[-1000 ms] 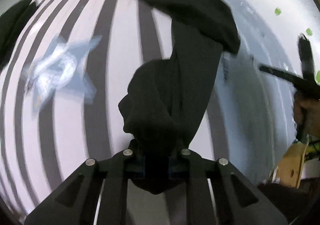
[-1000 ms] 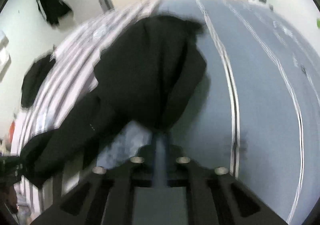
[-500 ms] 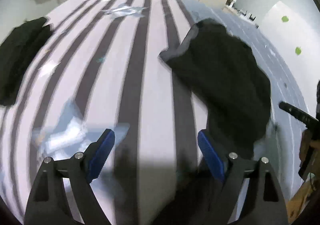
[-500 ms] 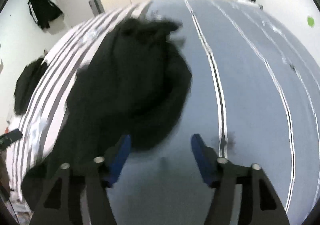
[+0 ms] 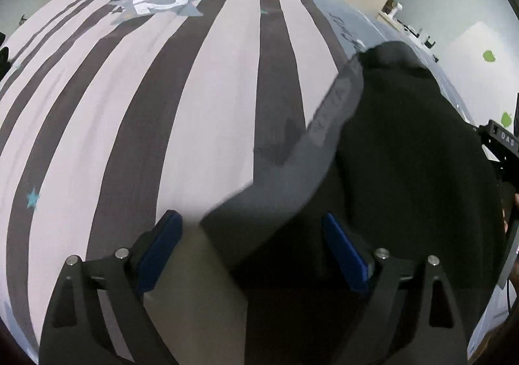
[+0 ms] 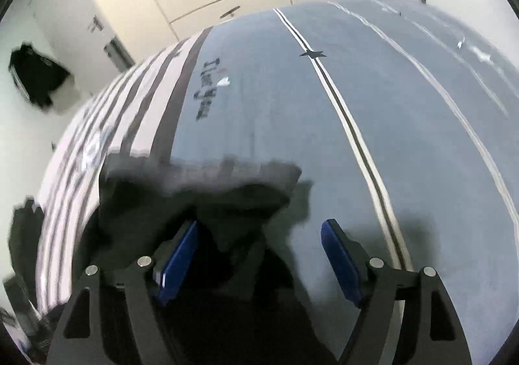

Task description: Fold clothes

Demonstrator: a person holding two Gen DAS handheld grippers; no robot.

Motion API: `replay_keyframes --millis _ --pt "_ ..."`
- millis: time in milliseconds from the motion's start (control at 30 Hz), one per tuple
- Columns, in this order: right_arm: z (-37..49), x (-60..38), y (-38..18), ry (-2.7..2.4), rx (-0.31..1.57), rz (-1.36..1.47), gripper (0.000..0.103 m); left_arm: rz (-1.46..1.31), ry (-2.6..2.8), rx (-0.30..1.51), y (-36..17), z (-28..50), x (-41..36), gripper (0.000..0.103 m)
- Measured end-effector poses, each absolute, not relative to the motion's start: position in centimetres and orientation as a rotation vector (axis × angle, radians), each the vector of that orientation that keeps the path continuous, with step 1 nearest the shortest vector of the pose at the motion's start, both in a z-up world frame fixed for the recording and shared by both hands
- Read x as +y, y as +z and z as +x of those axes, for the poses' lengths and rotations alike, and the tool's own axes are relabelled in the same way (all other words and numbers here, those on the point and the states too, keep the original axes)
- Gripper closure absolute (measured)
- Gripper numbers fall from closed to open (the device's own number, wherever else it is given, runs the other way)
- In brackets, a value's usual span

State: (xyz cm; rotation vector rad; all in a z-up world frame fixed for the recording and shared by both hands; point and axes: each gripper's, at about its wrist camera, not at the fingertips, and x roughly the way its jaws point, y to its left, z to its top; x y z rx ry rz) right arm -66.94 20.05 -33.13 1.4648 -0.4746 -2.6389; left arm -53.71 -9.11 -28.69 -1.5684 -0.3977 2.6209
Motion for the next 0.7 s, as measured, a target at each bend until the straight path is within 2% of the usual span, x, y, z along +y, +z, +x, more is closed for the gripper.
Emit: replay_keyframes --millis 100,167,200,233,267,400,500,533,567,600,633,700 --pt "-68.4 19.9 -32.8 -2.579 -0.526 1.435 0.029 -1.528 2.600 -0.429 -28.3 -53.5 -9.1 0.021" --pt "-68.3 19.6 -31.9 -2.559 -0.508 1.397 0.029 -1.513 2.599 -0.391 -28.1 -53.2 -9.1 0.058" --pt "-68.0 19.5 -31.6 -2.543 -0.513 1.378 0.029 -1.503 2.597 -0.369 -28.0 -52.9 -9.1 0.063" --pt "-67.9 19.4 -31.6 -2.527 -0.509 1.379 0.029 -1.490 2.582 -0.359 -27.9 -52.7 -9.1 0.079" --pt "-68.0 19.3 -32.0 -2.513 -0.492 1.406 0.028 -1.478 2.562 -0.361 -27.6 -52.4 -9.0 0.086" --pt "-69.1 18.8 -34.2 -2.473 -0.441 1.550 0.027 -1.467 2.552 -0.333 -26.9 -51.9 -8.4 0.095" --pt "-71.0 18.9 -36.8 -2.381 -0.553 1.675 0.028 -1.455 2.568 -0.332 -26.4 -51.8 -8.6 0.096" --pt "-71.4 18.8 -37.4 -2.352 -0.593 1.688 0.033 -1.445 2.585 -0.328 -25.9 -51.9 -8.9 0.097" --pt "-71.6 18.6 -37.4 -2.340 -0.602 1.664 0.044 -1.434 2.602 -0.324 -25.4 -52.0 -9.2 0.097" --pt "-71.7 18.1 -37.2 -2.332 -0.579 1.639 0.079 -1.420 2.620 -0.322 -24.6 -52.0 -9.5 0.097" --pt "-71.7 17.7 -36.7 -2.337 -0.549 1.614 0.096 -1.398 2.640 -0.319 -23.4 -52.0 -9.9 0.098" --pt "-71.5 16.7 -34.7 -2.376 -0.476 1.557 0.096 -1.341 2.685 -0.302 -20.6 -53.2 -10.8 0.098"
